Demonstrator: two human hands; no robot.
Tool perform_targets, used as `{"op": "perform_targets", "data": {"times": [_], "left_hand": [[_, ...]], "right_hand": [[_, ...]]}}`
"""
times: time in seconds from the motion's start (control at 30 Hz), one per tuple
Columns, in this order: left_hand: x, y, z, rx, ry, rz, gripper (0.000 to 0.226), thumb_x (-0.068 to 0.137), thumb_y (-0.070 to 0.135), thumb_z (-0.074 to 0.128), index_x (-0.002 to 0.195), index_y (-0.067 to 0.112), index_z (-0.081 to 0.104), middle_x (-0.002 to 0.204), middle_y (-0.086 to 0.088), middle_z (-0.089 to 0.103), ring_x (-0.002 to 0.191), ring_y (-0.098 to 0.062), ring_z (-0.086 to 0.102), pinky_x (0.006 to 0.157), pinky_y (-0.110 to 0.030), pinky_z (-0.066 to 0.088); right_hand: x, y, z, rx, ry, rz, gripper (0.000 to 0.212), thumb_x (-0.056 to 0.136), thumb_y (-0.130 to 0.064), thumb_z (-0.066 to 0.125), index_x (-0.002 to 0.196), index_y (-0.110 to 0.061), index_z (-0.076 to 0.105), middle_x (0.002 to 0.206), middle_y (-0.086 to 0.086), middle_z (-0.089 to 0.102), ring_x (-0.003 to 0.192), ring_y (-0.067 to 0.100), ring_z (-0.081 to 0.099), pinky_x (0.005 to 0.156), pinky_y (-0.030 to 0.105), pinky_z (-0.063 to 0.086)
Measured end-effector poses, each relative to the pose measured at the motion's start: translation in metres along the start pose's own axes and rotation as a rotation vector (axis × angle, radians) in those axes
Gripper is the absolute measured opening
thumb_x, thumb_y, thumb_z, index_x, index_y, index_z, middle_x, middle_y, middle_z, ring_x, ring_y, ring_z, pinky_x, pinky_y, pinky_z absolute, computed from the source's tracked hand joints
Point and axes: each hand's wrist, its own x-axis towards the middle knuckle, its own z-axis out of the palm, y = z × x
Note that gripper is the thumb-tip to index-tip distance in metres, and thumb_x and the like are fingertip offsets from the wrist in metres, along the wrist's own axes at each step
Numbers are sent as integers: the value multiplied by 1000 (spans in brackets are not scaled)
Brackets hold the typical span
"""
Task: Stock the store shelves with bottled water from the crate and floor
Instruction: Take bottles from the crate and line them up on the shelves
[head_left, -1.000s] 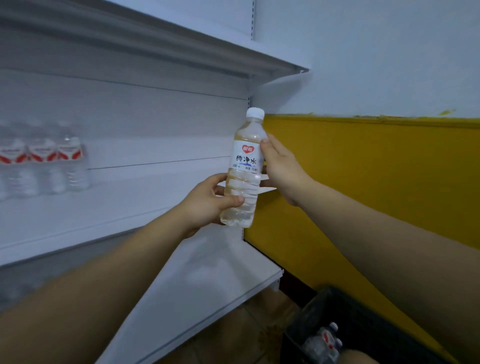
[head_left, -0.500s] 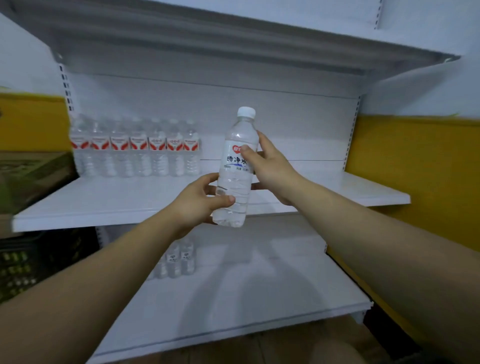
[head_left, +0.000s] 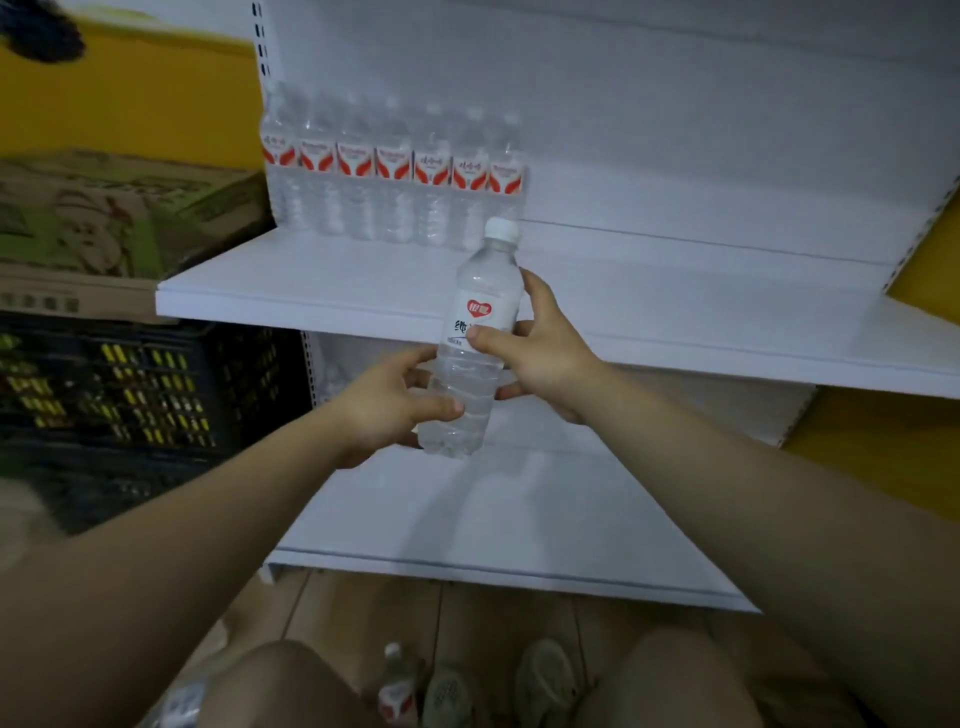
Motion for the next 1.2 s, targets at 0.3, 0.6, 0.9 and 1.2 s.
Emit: {"op": "perform_targets", "data": {"times": [0.3,0.6,0.9,1.2], "left_hand": [[18,-85,15,-55,-71,-170,52,82,-3,69,118,31,54,113,-4,62,98,-19,66,72,-35,60],[55,-172,31,-14,-60,-233,63,79,-4,71,129,27,48,110,4,61,96,-18,66,81,-37,57],[126,-263,37,-1,-143,-252,64,78,-1,73,127,32,48,118,3,59,102,-15,64,79,-30,58],[182,-354,33,242,-146,-314,74,87,28,69,149,31,28,148,3,42,133,-19,44,97,-26,40]], "right_hand": [[8,97,13,47,-59,134,78,84,-15,73,143,-40,27,113,3,66,99,20,68,78,46,60],[34,186,24,-21,-97,154,81,82,-18,76,144,-37,27,117,-16,56,102,7,59,67,22,57],[77,268,31,10,-43,245,70,77,-11,80,127,-32,36,105,-13,56,94,10,63,69,34,61],[125,352,46,-62,45,250,68,75,-10,81,126,-27,39,100,-13,57,94,9,63,81,38,58]]}}
